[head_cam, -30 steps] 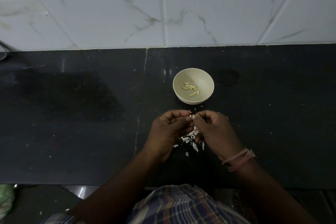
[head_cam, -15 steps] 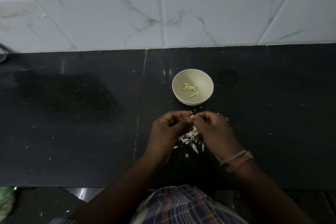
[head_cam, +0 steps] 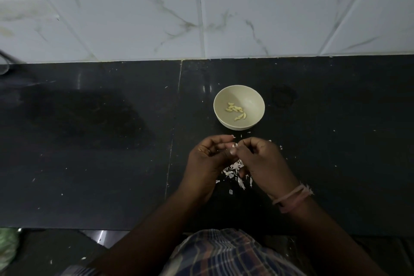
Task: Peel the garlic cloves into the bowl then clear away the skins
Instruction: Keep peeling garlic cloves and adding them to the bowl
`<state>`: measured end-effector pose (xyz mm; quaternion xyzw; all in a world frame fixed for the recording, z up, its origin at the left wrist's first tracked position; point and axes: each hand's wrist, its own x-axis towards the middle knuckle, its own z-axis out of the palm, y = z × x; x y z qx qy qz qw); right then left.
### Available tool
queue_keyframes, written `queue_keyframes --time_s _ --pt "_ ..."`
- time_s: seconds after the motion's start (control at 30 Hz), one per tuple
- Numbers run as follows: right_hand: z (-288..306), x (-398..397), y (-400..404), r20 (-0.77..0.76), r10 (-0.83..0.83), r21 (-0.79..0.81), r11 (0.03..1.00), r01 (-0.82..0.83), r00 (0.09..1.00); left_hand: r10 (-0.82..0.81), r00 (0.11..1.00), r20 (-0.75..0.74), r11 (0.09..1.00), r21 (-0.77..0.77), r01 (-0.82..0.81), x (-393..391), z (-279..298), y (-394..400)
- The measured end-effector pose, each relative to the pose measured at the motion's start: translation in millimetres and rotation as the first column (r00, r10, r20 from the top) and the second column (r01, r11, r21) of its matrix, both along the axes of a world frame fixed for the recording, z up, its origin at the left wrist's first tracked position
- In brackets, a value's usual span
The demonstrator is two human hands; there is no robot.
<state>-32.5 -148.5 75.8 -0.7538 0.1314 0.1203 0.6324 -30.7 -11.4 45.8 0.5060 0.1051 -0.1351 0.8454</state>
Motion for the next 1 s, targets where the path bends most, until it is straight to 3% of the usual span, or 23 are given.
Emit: queue_keyframes --time_s 0.2,0.4,0.7,0.8,0.9,1.0 --pt "0.4 1.3 -0.2 -0.017 -0.011 0.064 0.998 0.012 1.0 -0.004 0.997 -0.073 0.994 -0.111 -0.004 1.8 2.0 -0.4" --pt "-2.3 1.2 2.4 -0.002 -0.012 0.054 0.998 0.012 1.0 -0.01 0.992 -0.129 0.992 -0.126 -0.007 4.5 2.8 -0.3" --pt "-9.8 4.4 -5.8 0.032 -0.18 0.173 0.97 0.172 0.983 0.012 0.98 -0.196 0.975 -0.215 -0.055 5.9 8.4 4.1" --pt "-14.2 2.7 -10.0 0.098 -0.207 0.065 0.977 0.202 0.973 0.021 0.979 -0.201 0.968 -0.239 -0.07 7.0 9.0 4.5" --pt "-19.9 1.0 -9.4 0.226 -0.133 -0.209 0.961 0.182 0.965 0.028 0.977 -0.214 0.965 -0.249 -0.082 6.9 9.9 3.9" --pt "-32.2 -1.0 -10.0 0.302 0.002 -0.461 0.875 0.144 0.953 0.032 0.975 -0.221 0.961 -0.261 -0.09 7.2 11.0 4.1"
